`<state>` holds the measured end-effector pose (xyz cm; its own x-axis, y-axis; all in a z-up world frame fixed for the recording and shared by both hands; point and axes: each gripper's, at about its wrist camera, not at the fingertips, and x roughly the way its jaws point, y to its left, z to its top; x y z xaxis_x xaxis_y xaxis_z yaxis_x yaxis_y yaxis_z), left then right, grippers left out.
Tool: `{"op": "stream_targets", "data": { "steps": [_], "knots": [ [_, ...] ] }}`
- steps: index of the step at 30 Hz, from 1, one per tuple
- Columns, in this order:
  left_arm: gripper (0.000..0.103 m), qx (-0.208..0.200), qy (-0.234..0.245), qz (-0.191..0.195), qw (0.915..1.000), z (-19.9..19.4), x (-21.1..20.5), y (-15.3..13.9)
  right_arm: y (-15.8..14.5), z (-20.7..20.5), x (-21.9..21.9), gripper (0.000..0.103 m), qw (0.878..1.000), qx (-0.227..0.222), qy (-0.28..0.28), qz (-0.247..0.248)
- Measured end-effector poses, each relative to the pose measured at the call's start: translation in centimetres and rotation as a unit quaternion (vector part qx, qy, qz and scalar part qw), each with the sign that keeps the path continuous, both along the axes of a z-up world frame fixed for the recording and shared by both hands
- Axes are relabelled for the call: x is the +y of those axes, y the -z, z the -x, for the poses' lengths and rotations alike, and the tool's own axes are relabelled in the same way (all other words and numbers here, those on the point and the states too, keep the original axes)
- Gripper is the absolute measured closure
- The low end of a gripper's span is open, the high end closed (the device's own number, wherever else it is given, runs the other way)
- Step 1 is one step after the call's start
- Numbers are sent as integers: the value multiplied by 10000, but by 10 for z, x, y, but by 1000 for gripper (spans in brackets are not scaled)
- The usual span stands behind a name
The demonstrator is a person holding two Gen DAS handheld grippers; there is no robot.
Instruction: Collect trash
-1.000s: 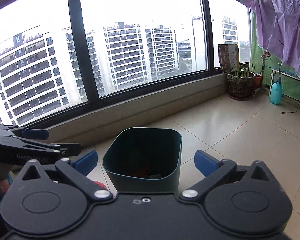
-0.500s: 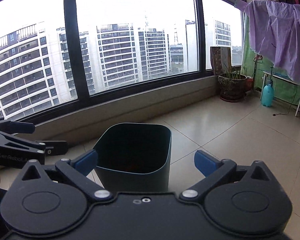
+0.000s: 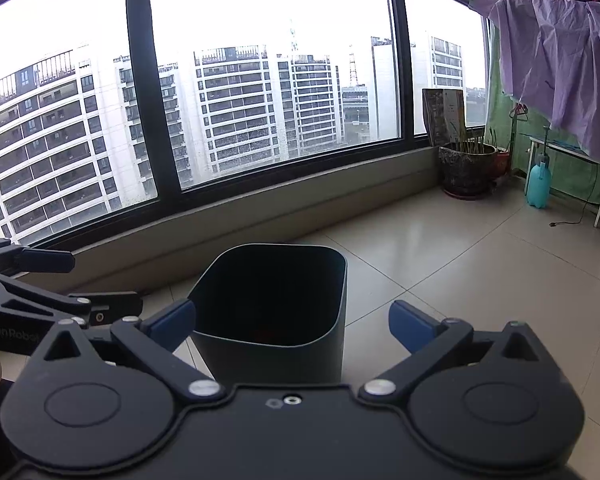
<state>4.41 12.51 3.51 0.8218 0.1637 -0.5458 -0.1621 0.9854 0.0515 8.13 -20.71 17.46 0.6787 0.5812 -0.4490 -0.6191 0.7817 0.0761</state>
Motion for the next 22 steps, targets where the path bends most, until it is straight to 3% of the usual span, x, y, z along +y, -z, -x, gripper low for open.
{"op": "stream_targets", "data": {
  "steps": [11, 22],
  "knots": [
    [3, -2, 34, -58, 10000, 0, -2, 1, -1, -2, 2, 0, 9999, 83, 89, -53],
    [3, 170, 115, 140, 9997, -5, 3, 4, 0, -1, 5, 0, 9998, 135, 121, -22]
  ]
}}
